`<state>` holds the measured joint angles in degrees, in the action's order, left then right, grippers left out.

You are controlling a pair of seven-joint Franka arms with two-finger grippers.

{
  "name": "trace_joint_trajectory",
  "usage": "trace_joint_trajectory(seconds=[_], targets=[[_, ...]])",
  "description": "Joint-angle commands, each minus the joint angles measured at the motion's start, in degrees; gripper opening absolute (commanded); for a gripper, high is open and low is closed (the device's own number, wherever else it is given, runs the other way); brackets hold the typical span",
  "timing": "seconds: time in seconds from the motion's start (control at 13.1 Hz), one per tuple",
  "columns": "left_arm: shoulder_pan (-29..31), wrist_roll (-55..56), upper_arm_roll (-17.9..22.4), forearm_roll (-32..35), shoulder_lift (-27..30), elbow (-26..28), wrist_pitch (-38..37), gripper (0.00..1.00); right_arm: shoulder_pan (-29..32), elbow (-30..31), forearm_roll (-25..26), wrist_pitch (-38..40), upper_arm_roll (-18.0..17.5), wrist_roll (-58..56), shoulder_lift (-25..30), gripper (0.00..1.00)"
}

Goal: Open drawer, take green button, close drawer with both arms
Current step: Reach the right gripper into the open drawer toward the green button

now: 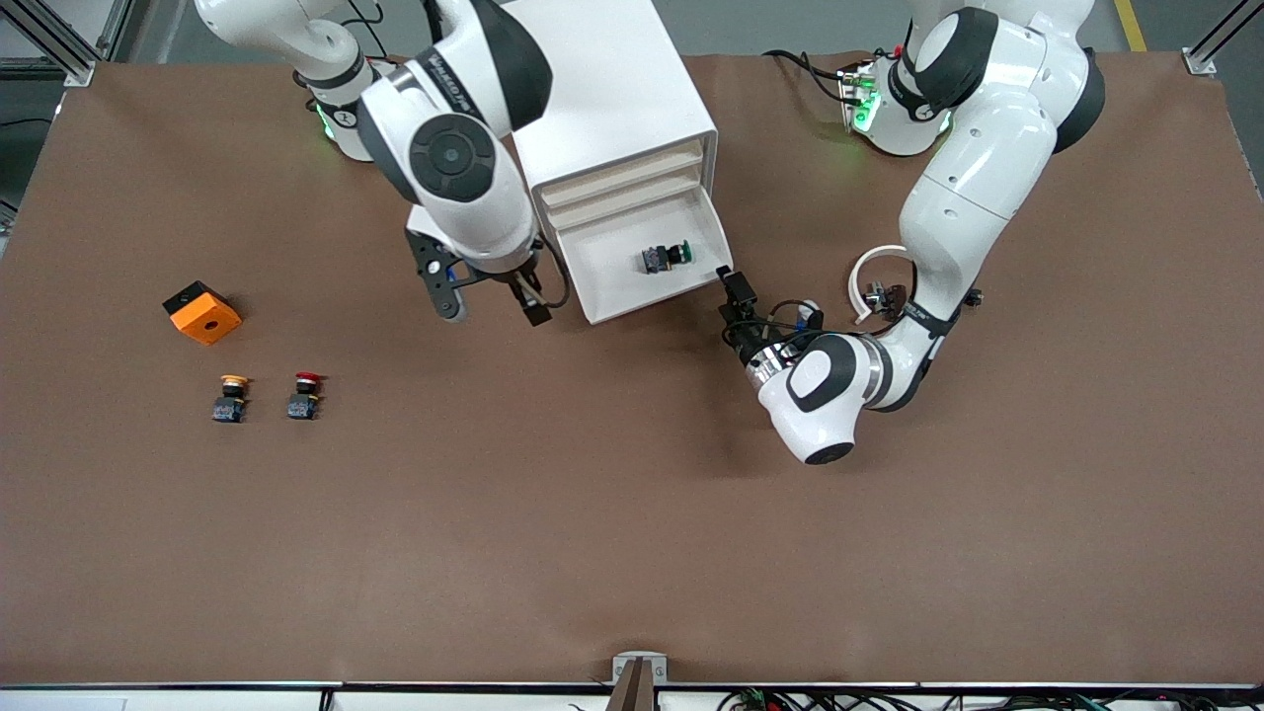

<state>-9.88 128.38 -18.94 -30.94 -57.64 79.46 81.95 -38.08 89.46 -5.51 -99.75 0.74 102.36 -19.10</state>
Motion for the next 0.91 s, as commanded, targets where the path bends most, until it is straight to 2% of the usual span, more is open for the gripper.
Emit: trace_joint_trajectory(seconds=[0.0,0.15,0.3,0.69,0.84], targets=[[-0.14,-0.59,0.22,-0.61,-0.2,-0.62,0.23,1.0,-1.03,-1.13,-2.3,-1.75,0.58,2.84,-2.07,1.0],[0.38,-1.11,0.05,-0.53,1.29,-0.71,0.41,1.0,-2.52,-1.3,-5.73,-2.46,0.58,3.2,-3.39,1.0],[1.34,-1.2,-0.04,0.08,1.74,-0.71,0.32,1.0,-3.49,-1.3,-7.05,-2.64,0.58,4.25,-4.36,1.0],[4.16,-8.83,-0.83,4.2,4.81,-0.62,0.14,1.0,-9.19,-1.22,-7.06,-6.93,0.58,9.18,-4.89,1.0],[4.43,-13.23,-0.83,7.37,6.13,-0.62,0.05,1.0,-12.1,-1.3,-6.88,-7.82,0.67,9.35,-6.9,1.0]])
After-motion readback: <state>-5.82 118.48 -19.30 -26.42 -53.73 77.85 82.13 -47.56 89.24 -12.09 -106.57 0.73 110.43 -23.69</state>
